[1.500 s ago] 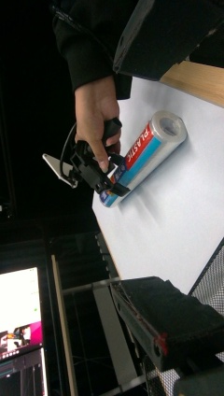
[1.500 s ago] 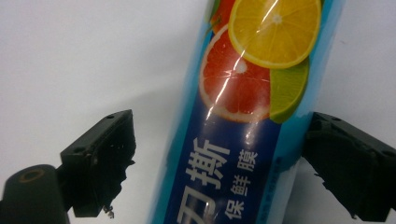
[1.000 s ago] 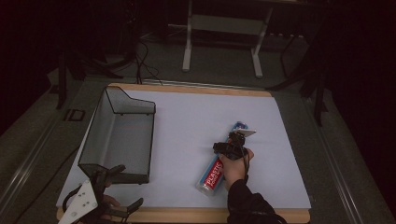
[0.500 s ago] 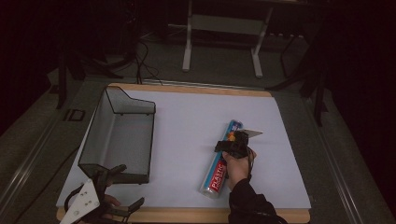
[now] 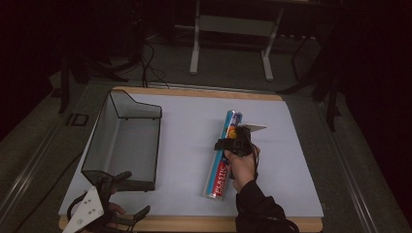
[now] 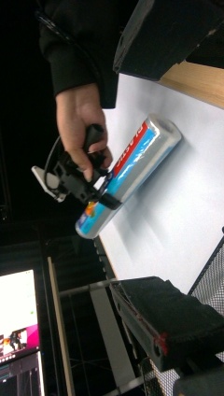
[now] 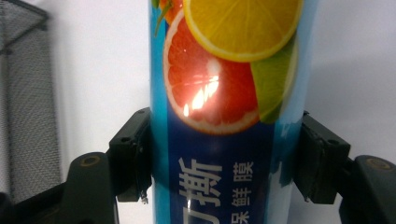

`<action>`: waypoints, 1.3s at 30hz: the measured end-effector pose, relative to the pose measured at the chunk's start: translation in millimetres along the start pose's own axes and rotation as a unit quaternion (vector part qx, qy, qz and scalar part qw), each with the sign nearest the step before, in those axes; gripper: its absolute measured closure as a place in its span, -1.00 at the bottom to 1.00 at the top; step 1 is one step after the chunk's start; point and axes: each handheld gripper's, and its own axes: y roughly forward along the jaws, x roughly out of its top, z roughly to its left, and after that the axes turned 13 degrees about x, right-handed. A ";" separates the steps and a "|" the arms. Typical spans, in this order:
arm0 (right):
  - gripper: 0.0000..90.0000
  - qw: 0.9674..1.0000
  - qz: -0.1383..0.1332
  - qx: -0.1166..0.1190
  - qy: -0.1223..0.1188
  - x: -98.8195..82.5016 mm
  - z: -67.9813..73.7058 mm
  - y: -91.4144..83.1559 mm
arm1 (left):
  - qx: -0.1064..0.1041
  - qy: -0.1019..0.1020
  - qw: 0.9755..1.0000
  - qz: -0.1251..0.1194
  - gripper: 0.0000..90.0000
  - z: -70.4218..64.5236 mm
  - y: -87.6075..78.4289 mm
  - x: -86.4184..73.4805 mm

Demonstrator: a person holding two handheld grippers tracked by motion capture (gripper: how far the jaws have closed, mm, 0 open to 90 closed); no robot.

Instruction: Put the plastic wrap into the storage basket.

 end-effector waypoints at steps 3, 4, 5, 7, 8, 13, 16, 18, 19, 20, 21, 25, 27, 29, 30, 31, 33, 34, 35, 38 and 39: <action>-0.29 1.000 -0.007 0.006 -0.028 3.9 13.7 -4.8 | 0.000 0.000 1.000 0.002 -0.99 0.1 0.2 -0.1; -0.29 0.999 -0.007 0.010 -0.038 5.4 17.9 -6.1 | -0.001 0.000 1.000 0.001 -0.99 0.1 0.2 -0.1; -0.29 0.999 -0.007 0.017 -0.045 6.7 21.8 -7.6 | -0.001 0.001 1.000 0.001 -0.99 -0.1 0.1 -0.1; -0.29 0.998 -0.018 0.033 -0.056 8.6 29.1 -10.9 | -0.002 0.000 1.000 0.000 -0.99 -0.2 -0.1 0.0; -0.29 0.997 -0.022 0.040 -0.066 9.4 32.6 -12.5 | -0.002 0.001 1.000 0.000 -0.99 -0.2 -0.1 0.0; -0.29 0.993 -0.038 0.050 -0.104 10.7 52.5 -16.8 | -0.002 0.001 1.000 0.000 -0.99 -0.2 -0.3 0.1; -0.29 0.990 -0.038 0.052 -0.126 11.7 62.8 -16.0 | -0.001 0.001 1.000 0.000 -0.99 -0.4 -0.5 0.2; -0.29 0.989 -0.037 0.060 -0.129 12.4 69.1 -14.8 | -0.001 0.001 1.000 0.000 -0.99 -0.5 -0.5 0.2; -0.29 0.988 -0.034 0.065 -0.134 13.1 72.3 -14.0 | 0.000 0.002 1.000 0.001 -0.99 -0.7 -0.4 0.1; -0.29 0.988 -0.033 0.066 -0.137 13.3 75.8 -13.3 | 0.000 0.002 1.000 0.000 -0.99 -0.9 -0.3 0.0; -0.29 0.987 -0.031 0.066 -0.142 13.7 79.4 -12.3 | -0.001 0.002 1.000 0.001 -0.99 -1.0 -0.3 -0.1; -0.29 0.985 -0.022 0.080 -0.150 17.0 92.3 -9.3 | -0.005 0.000 1.000 0.002 -0.99 -1.5 0.1 -0.3; -0.29 0.984 -0.021 0.085 -0.156 18.7 98.8 -8.4 | -0.007 -0.002 1.000 0.001 -0.99 -1.4 -0.3 -0.3; -0.29 0.982 -0.021 0.078 -0.170 19.3 106.7 -7.3 | -0.005 -0.001 1.000 0.000 -0.99 -1.4 -0.4 -0.4; -0.29 0.981 -0.022 0.076 -0.176 19.4 110.1 -6.9 | -0.006 -0.001 1.000 0.001 -0.99 -1.4 -0.3 -0.5; -0.29 0.980 -0.020 0.079 -0.179 20.0 113.1 -6.5 | -0.006 -0.001 1.000 0.002 -0.99 -1.2 -0.2 -0.6; -0.29 0.979 -0.020 0.083 -0.184 21.2 119.2 -6.0 | -0.006 0.000 1.000 0.003 -0.99 -1.3 0.0 -0.7; -0.29 0.979 -0.018 0.083 -0.184 21.6 121.6 -5.8 | -0.007 0.000 1.000 0.003 -0.99 -1.5 0.0 -0.7; -0.29 0.978 -0.016 0.083 -0.190 22.5 124.5 -5.2 | -0.008 0.000 1.000 0.002 -0.99 -1.6 -0.1 -0.7; -0.29 0.976 -0.012 0.081 -0.203 23.4 134.6 -3.0 | -0.007 0.000 1.000 0.002 -0.99 -1.7 -0.3 -0.7; -0.29 0.975 -0.013 0.081 -0.207 23.6 138.6 -2.1 | -0.007 0.000 1.000 0.002 -0.99 -1.6 -0.3 -0.7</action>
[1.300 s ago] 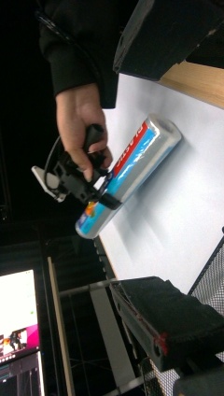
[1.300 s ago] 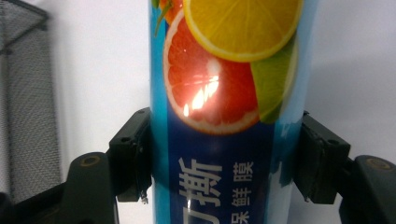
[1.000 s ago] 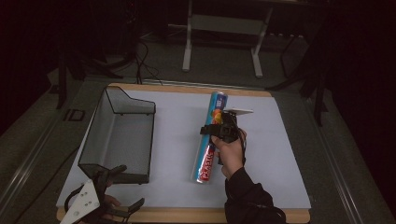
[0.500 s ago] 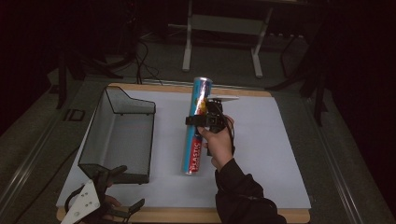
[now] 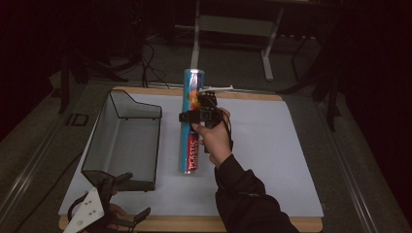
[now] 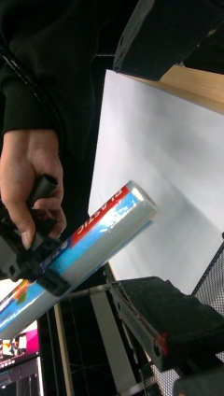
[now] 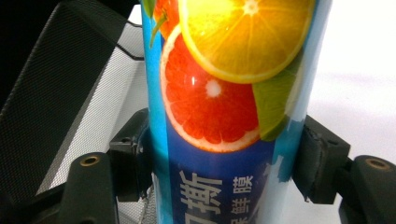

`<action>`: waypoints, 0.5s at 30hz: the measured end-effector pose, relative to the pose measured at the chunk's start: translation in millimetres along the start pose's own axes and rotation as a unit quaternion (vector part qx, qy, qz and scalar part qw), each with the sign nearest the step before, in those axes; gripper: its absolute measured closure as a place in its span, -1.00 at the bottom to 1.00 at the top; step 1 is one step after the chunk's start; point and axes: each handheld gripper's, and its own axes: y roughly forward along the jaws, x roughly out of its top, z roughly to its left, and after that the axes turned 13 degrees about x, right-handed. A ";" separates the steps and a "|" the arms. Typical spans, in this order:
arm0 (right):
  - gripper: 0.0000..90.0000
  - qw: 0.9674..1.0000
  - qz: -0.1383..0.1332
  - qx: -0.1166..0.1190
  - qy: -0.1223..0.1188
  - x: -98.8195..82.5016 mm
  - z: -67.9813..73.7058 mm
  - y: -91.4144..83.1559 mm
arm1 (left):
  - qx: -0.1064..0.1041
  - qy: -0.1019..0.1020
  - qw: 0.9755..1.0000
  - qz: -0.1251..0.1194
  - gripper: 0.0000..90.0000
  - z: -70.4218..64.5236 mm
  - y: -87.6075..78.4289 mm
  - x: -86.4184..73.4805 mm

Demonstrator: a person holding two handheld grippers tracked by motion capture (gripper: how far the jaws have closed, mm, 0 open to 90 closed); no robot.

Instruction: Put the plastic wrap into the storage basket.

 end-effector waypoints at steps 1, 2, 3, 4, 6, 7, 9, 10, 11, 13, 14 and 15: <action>-0.29 1.000 0.000 0.001 -0.002 1.2 2.1 0.9 | 0.000 -0.001 1.000 0.000 -0.99 0.1 0.1 0.0; -0.29 1.000 0.003 0.004 -0.006 3.1 4.9 2.3 | 0.001 -0.001 1.000 0.000 -0.99 0.3 0.0 -0.1; -0.29 1.000 0.003 0.005 -0.009 4.7 7.9 3.5 | 0.001 -0.001 1.000 0.000 -0.99 0.5 -0.1 -0.1; -0.29 1.000 0.003 0.006 -0.010 6.5 10.7 5.0 | 0.000 0.000 1.000 0.001 -0.99 0.6 -0.2 -0.1; -0.29 1.000 0.005 0.012 -0.011 10.6 15.9 8.0 | 0.000 0.000 1.000 0.001 -0.99 0.5 -0.2 -0.3; -0.29 1.000 0.005 0.012 -0.012 12.5 19.4 9.8 | -0.001 0.000 1.000 0.001 -0.99 0.5 -0.1 -0.3; -0.29 1.000 0.007 0.015 -0.017 16.5 26.5 14.0 | -0.001 0.000 1.000 0.001 -0.99 0.6 -0.1 -0.5; -0.29 1.000 0.006 0.015 -0.018 18.4 30.5 16.3 | -0.001 -0.001 1.000 0.001 -0.99 0.7 -0.3 -0.5; -0.29 1.000 0.007 0.016 -0.019 20.6 34.8 18.3 | 0.000 -0.002 1.000 0.000 -0.99 0.7 -0.6 -0.4; -0.29 0.999 0.006 0.019 -0.025 24.6 44.0 22.1 | 0.000 -0.002 1.000 -0.001 -0.99 0.9 -0.9 -0.4; -0.29 0.999 0.008 0.019 -0.029 26.7 49.1 24.1 | 0.001 -0.003 1.000 -0.002 -0.99 1.0 -1.1 -0.5; -0.29 0.999 0.008 0.018 -0.032 28.7 54.1 26.1 | 0.001 -0.003 1.000 -0.002 -0.99 1.2 -1.2 -0.5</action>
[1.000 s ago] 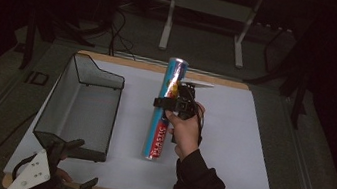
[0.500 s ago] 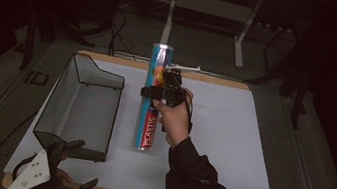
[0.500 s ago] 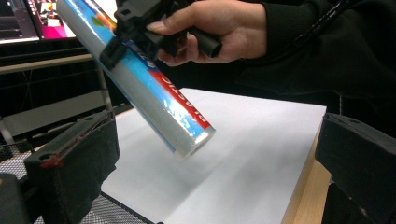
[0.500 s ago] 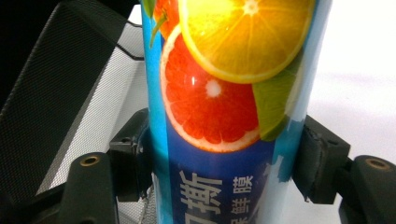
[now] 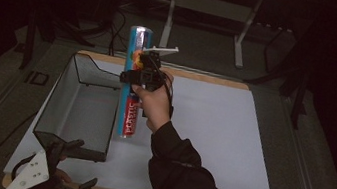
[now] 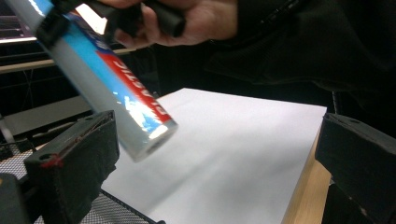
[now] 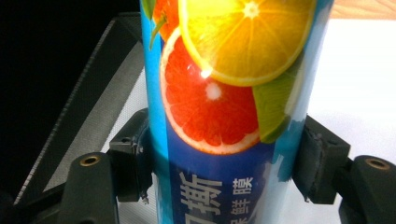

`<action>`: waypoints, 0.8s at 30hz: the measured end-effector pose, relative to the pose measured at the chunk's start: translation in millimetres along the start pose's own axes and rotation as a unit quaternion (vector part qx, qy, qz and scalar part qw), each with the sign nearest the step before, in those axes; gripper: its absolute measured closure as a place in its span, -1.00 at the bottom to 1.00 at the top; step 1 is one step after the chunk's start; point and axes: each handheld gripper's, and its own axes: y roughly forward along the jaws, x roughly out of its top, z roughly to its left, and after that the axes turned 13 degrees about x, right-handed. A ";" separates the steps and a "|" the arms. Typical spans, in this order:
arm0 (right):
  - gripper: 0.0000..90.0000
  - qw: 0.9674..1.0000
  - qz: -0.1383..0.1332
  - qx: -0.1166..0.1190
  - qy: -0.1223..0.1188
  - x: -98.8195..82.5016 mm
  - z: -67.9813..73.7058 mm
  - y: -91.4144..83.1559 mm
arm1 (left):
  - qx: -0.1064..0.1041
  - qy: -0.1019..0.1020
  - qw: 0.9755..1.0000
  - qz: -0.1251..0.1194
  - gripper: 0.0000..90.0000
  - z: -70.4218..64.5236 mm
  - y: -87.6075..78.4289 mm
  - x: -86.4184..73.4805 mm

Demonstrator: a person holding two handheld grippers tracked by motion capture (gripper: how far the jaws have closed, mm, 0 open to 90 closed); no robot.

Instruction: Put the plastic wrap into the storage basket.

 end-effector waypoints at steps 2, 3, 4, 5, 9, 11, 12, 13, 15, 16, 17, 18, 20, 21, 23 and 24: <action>-0.29 1.000 0.000 0.007 -0.001 4.3 8.3 4.4 | 0.001 0.000 1.000 0.001 -0.99 0.1 -0.3 -0.1; -0.29 1.000 0.001 0.008 -0.003 6.0 12.6 7.0 | 0.001 0.001 1.000 0.001 -0.99 0.2 -0.5 -0.2; -0.29 1.000 0.000 0.008 -0.005 7.3 16.9 10.0 | 0.002 0.001 1.000 0.000 -0.99 0.4 -0.9 -0.1; -0.29 1.000 0.002 0.010 -0.007 8.6 22.1 14.4 | 0.002 0.001 1.000 0.000 -0.99 0.5 -1.2 -0.1; -0.29 1.000 0.010 0.019 -0.016 10.2 33.5 29.9 | 0.003 0.001 1.000 0.000 -0.99 0.1 -2.5 0.0; -0.29 1.000 0.016 0.022 -0.012 9.9 37.7 37.2 | 0.002 0.000 1.000 0.000 -0.99 0.1 -3.0 -0.1; -0.29 0.999 0.019 0.023 -0.018 9.1 39.1 41.6 | 0.002 0.000 1.000 0.000 -0.99 0.2 -3.2 -0.2; -0.29 0.999 0.022 0.022 -0.019 8.3 41.1 46.1 | 0.002 0.000 1.000 -0.001 -0.99 0.3 -3.5 -0.2; -0.29 0.999 0.029 0.022 -0.019 6.3 43.6 55.5 | 0.003 -0.001 1.000 0.000 -0.99 0.7 -3.9 -0.3; -0.29 0.999 0.034 0.025 -0.017 5.1 43.9 60.0 | 0.003 -0.002 1.000 -0.001 -0.99 1.0 -4.2 -0.3; -0.29 0.999 0.037 0.026 -0.015 3.9 44.0 64.4 | 0.003 -0.002 1.000 -0.001 -0.99 1.2 -4.4 -0.3; -0.29 0.999 0.041 0.027 -0.013 2.7 44.3 68.9 | 0.003 -0.002 1.000 -0.002 -0.99 1.3 -4.6 -0.3; -0.29 0.999 0.045 0.023 -0.015 0.2 44.7 77.6 | 0.003 -0.002 1.000 -0.001 -0.99 1.4 -4.8 -0.3; -0.29 0.998 0.050 0.020 -0.017 -1.0 44.6 81.8 | 0.003 -0.002 1.000 -0.001 -0.99 1.4 -4.8 -0.4; -0.29 0.998 0.056 0.020 -0.011 -4.3 42.9 89.5 | 0.002 -0.002 1.000 0.000 -0.99 1.5 -4.9 -0.5; -0.29 0.998 0.063 0.024 -0.005 -5.9 41.4 93.0 | 0.003 -0.002 1.000 0.000 -0.99 1.7 -4.9 -0.5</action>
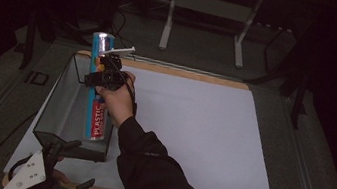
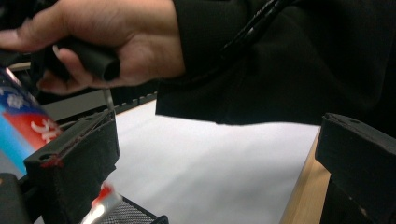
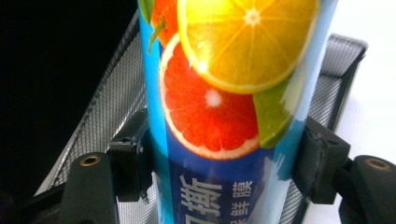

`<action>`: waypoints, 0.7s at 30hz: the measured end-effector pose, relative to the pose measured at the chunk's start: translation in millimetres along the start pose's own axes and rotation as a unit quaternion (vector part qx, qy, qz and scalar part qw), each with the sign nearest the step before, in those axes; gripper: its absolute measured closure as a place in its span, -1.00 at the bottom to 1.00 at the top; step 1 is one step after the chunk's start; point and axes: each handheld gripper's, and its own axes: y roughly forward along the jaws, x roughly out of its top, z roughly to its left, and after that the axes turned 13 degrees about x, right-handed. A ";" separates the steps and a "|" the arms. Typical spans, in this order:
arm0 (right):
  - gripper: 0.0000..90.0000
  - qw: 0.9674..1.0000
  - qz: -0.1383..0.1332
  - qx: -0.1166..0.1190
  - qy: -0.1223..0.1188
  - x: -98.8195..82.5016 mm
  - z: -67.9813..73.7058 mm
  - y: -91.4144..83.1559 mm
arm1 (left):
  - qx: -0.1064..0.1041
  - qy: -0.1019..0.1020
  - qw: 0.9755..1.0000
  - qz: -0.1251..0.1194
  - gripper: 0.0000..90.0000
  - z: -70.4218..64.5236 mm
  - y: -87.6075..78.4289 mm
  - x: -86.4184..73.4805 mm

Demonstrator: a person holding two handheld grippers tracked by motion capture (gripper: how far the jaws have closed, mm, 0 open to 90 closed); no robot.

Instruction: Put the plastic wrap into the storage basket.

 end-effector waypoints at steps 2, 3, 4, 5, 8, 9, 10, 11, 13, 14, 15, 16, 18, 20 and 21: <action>-0.29 1.000 0.007 0.001 0.007 -3.7 -1.6 6.2 | 0.001 -0.001 1.000 0.001 -0.99 0.3 0.1 -0.2; -0.29 1.000 0.012 -0.003 0.006 -5.4 -1.9 9.1 | 0.001 -0.001 1.000 0.001 -0.99 0.4 0.1 -0.2; -0.29 1.000 0.012 -0.003 0.006 -5.4 -1.9 9.1 | 0.001 -0.001 1.000 0.001 -0.99 0.4 0.1 -0.2; -0.29 1.000 0.021 -0.017 0.008 -9.1 -3.0 14.4 | 0.001 -0.001 1.000 0.000 -0.99 0.1 -0.1 -0.1; -0.29 0.999 0.032 -0.023 0.015 -13.1 -7.1 18.5 | 0.000 0.000 1.000 0.000 -0.99 -0.3 -0.3 0.0; -0.29 0.999 0.033 -0.023 0.016 -14.8 -8.7 20.1 | -0.001 0.000 1.000 0.000 -0.99 -0.3 -0.1 0.0; -0.29 0.999 0.036 -0.026 0.016 -16.4 -10.0 21.5 | -0.001 0.000 1.000 0.001 -0.99 -0.3 0.1 -0.1; -0.29 0.999 0.040 -0.029 0.018 -18.4 -11.5 24.0 | -0.001 0.000 1.000 0.001 -0.99 -0.2 0.2 -0.1; -0.29 0.998 0.044 -0.032 0.023 -20.8 -14.2 27.4 | -0.001 0.000 1.000 0.001 -0.99 -0.2 0.4 -0.1; -0.29 0.998 0.044 -0.032 0.029 -22.0 -15.6 29.3 | -0.001 0.000 1.000 0.001 -0.99 -0.3 0.4 -0.1; -0.29 0.998 0.046 -0.035 0.034 -23.3 -17.2 31.8 | -0.002 0.000 1.000 0.001 -0.99 -0.3 0.4 -0.2; -0.29 0.998 0.046 -0.036 0.035 -24.0 -18.3 33.1 | -0.002 -0.001 1.000 0.002 -0.99 -0.4 0.5 -0.2; -0.29 0.997 0.046 -0.037 0.043 -24.8 -20.3 35.9 | -0.003 -0.001 1.000 0.002 -0.99 -0.5 0.5 -0.3; -0.29 0.997 0.048 -0.039 0.047 -24.7 -21.6 37.8 | -0.003 -0.001 1.000 0.002 -0.99 -0.3 0.3 -0.2; -0.29 0.997 0.046 -0.042 0.047 -24.6 -21.8 38.3 | -0.002 0.000 1.000 0.001 -0.99 -0.1 0.2 -0.2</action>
